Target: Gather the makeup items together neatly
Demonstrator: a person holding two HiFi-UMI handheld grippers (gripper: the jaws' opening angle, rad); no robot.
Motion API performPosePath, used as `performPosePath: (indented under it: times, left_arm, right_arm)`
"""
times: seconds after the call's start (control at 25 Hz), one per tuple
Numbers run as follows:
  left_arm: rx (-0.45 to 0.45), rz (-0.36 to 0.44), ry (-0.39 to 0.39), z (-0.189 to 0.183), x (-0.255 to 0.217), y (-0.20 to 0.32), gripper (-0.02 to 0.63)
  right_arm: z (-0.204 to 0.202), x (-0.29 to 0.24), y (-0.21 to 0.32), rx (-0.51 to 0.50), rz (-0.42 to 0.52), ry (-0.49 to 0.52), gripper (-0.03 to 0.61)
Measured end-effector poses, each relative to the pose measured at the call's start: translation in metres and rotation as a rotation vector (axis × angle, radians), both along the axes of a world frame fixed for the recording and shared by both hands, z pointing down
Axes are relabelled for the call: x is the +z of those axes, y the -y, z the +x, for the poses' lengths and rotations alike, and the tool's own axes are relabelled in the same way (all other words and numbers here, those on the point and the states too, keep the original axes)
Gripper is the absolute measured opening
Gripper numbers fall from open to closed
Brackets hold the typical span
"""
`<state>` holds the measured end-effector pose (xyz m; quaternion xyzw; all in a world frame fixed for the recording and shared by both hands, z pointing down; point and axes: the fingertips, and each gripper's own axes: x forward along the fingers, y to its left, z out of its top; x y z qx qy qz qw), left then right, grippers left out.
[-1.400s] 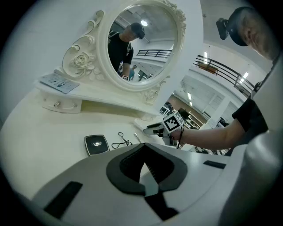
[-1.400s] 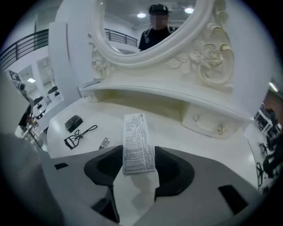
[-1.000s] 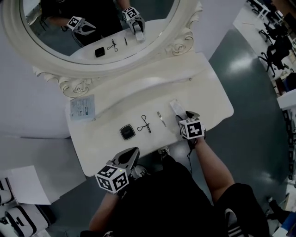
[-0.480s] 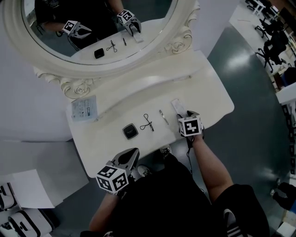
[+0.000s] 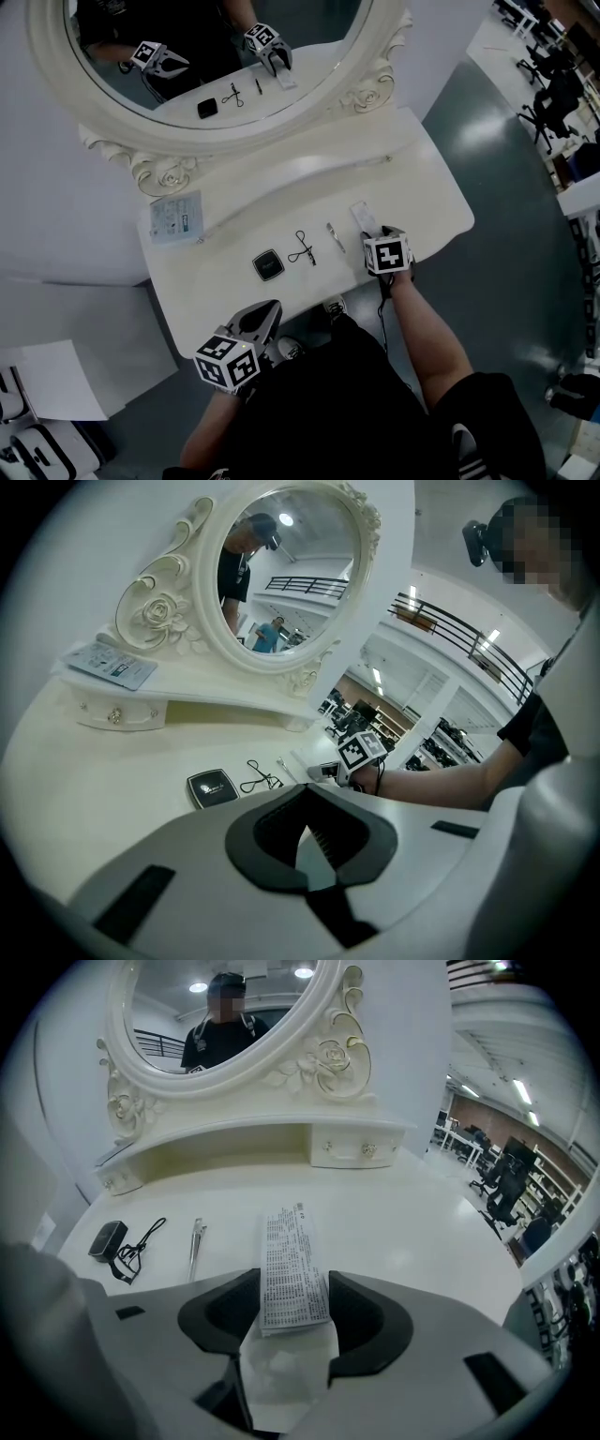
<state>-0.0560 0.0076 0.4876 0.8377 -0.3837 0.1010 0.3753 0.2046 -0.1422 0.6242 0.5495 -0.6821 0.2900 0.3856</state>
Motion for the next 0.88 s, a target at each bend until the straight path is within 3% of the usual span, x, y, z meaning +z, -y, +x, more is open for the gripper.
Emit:
performPosePath:
  times: [0.24, 0.48, 0.52, 0.56, 0.6, 0.88]
  left_arm:
    - [-0.010, 0.034, -0.002, -0.009, -0.012, -0.004, 0.008]
    - [-0.030, 0.067, 0.006, -0.024, -0.021, -0.009, 0.008]
    - [-0.031, 0.072, 0.007, -0.026, -0.023, -0.011, 0.008]
    - [-0.030, 0.078, 0.008, -0.028, -0.024, -0.012, 0.008]
    - [-0.029, 0.085, 0.009, -0.030, -0.027, -0.013, 0.008]
    - [-0.008, 0.112, 0.003, -0.046, -0.043, -0.029, 0.008]
  right_arm:
    - [0.001, -0.001, -0.002, -0.014, -0.003, 0.005, 0.244]
    - [-0.002, -0.040, -0.009, -0.030, 0.116, -0.016, 0.249]
    - [-0.004, -0.051, -0.011, -0.032, 0.144, -0.008, 0.239]
    - [-0.007, -0.063, -0.015, -0.032, 0.172, 0.004, 0.158]
    - [-0.010, -0.076, -0.018, -0.034, 0.199, 0.023, 0.041]
    - [-0.078, -0.160, -0.061, -0.084, 0.332, 0.413, 0.031]
